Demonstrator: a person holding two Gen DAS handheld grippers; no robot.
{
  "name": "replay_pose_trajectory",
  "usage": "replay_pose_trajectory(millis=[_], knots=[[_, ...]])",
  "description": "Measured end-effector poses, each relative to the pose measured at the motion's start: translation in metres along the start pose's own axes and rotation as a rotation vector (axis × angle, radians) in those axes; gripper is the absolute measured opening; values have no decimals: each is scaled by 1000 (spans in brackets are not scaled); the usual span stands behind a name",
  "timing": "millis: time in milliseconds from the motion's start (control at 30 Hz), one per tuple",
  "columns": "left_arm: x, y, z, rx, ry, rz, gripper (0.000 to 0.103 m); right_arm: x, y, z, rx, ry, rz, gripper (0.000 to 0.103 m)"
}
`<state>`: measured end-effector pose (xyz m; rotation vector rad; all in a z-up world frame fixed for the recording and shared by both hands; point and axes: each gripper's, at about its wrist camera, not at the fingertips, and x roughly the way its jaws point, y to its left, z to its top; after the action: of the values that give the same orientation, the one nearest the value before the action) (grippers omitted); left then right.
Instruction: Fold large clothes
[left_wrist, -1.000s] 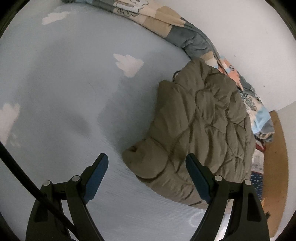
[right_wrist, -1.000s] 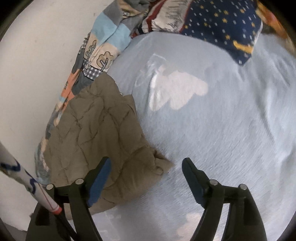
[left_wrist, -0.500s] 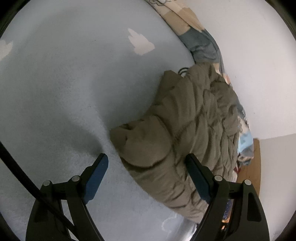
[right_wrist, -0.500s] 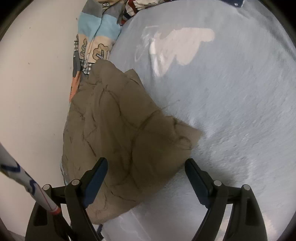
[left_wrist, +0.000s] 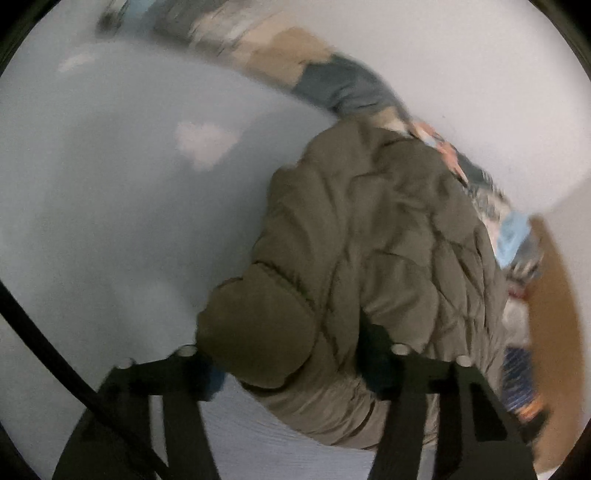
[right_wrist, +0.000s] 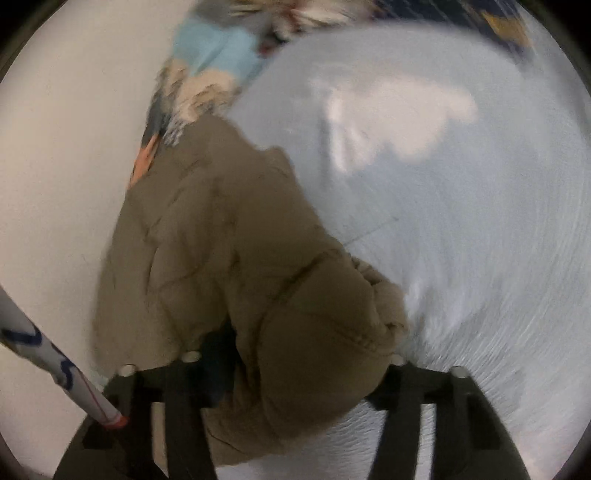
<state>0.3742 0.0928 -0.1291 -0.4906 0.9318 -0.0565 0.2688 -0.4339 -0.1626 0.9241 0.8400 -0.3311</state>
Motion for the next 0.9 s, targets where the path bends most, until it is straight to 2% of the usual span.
replay_pose_trajectory(millis=[133, 233, 433, 567, 833, 900], knots=[[-19, -32, -8, 203, -92, 124, 49, -14, 59, -9, -378, -99, -196, 46], [-30, -36, -9, 237, -116, 126, 49, -23, 79, -21, -525, -148, -270, 44], [-56, -37, -13, 277, -139, 112, 47, -51, 94, -33, -643, -201, -292, 42], [-79, -39, -11, 284, -156, 103, 47, -73, 105, -39, -674, -217, -267, 42], [-135, -13, -44, 261, -146, 89, 47, -131, 101, -69, -674, -212, -196, 42], [-145, 5, -53, 260, -128, 97, 47, -144, 93, -81, -681, -209, -194, 42]])
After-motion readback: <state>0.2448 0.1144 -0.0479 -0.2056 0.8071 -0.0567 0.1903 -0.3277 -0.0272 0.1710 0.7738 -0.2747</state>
